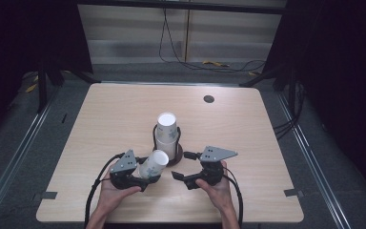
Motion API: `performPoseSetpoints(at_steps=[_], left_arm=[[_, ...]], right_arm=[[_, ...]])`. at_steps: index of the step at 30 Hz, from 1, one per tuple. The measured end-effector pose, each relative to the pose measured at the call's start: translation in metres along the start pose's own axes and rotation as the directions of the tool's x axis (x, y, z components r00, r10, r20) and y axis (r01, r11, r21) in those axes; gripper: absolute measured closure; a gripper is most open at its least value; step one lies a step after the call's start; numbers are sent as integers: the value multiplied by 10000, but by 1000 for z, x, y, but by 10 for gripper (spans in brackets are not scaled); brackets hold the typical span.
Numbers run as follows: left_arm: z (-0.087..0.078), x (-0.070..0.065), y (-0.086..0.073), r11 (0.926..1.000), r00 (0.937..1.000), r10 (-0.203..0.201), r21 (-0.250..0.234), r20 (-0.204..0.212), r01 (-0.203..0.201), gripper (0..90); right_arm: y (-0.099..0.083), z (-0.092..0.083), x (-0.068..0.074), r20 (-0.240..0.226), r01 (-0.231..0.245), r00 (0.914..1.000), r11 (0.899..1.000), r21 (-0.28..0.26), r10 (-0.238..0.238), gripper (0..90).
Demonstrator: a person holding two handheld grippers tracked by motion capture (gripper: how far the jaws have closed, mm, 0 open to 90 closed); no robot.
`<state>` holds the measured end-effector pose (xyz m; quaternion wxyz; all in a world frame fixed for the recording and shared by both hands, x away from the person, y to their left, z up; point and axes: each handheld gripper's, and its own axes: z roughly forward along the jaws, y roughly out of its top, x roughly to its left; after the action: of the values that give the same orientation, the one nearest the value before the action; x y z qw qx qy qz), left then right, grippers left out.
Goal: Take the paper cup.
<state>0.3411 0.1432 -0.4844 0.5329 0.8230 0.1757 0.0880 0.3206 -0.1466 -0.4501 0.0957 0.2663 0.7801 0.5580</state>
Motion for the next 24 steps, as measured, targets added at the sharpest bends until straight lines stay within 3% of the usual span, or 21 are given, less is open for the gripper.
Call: performPoseSetpoints(at_steps=[7, 10, 17, 20, 24], left_arm=[[-1, 1, 0, 9997, 10000, 84, 230, 8, -84, 292], [-2, 2, 5, 9980, 9997, 197, 591, 168, -207, 292], [-1, 4, 8, 9963, 9993, 306, 796, 191, -321, 292], [1, 3, 9, 9923, 9988, 447, 1145, 179, -465, 292], [2, 2, 14, 9861, 9963, 714, 1468, 484, -778, 293]], right_arm=[[2, 1, 0, -42, 242, 9997, 9983, 533, -240, 142], [3, -1, -1, -83, 365, 9993, 9963, 772, -359, 152], [6, -1, -2, -134, 586, 9983, 9919, 1129, -575, 206], [8, 1, -1, -147, 778, 9970, 9876, 1361, -765, 228], [9, 5, 0, -254, 1038, 9946, 9759, 1920, -1008, 230]])
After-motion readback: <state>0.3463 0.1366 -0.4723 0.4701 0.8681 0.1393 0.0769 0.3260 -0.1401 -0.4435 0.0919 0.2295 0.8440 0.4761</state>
